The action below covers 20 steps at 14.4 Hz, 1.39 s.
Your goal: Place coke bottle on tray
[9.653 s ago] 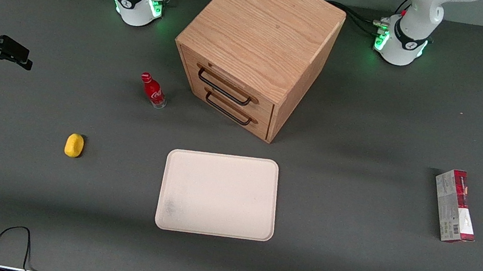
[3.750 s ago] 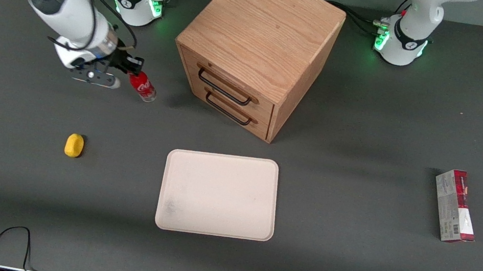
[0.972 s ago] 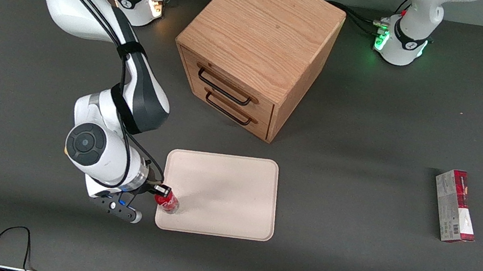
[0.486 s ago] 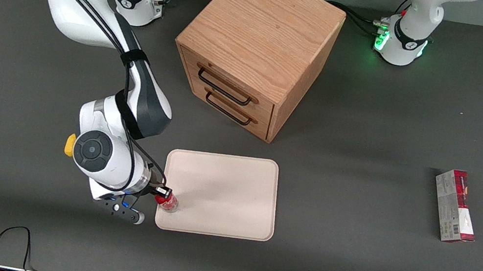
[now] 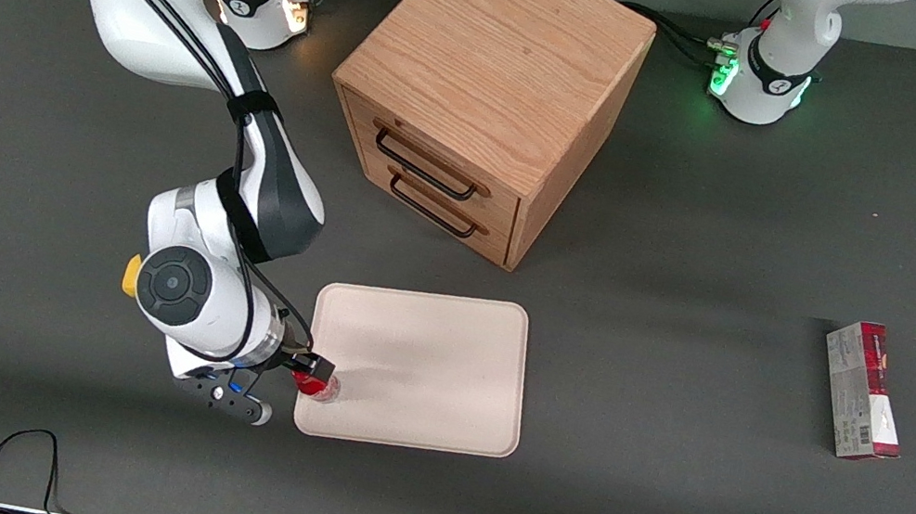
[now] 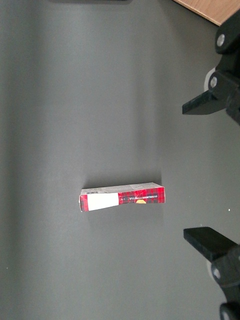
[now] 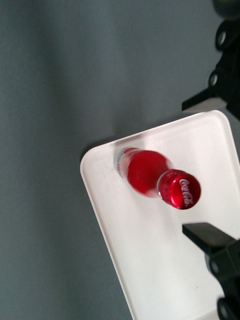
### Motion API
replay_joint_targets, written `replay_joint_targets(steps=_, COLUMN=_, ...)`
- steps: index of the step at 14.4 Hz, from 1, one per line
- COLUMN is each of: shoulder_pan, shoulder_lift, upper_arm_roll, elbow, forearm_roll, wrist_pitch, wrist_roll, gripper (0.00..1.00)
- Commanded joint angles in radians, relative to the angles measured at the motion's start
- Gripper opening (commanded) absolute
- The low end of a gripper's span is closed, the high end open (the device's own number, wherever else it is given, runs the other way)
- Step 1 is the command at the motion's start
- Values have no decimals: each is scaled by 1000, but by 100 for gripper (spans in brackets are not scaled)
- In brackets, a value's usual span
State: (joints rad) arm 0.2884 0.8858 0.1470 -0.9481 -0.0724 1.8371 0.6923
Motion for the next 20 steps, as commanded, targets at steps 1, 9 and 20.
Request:
replay_joint_targets(steps=1, shoulder_pan=-9, shoulder_lift=-83, upper_arm_roll=5, elbow=-39, forearm_roll=-20, wrist_pitch=-111, wrist_roll=-35, gripper=100)
replay_joint_targets(steps=9, shoulder_pan=-135, shoulder_lift=-618, upper_arm_roll=-23, elbow=-639, forearm_roll=77, wrist_pitch=-113, wrist_roll=-365, gripper=100)
replay_joint_targets(steps=20, shoulder_pan=-226, shoulder_lift=-944, upper_arm_roll=-176, elbow=-810, forearm_roll=83, wrist_pitch=-184, wrist_roll=-683, gripper=100)
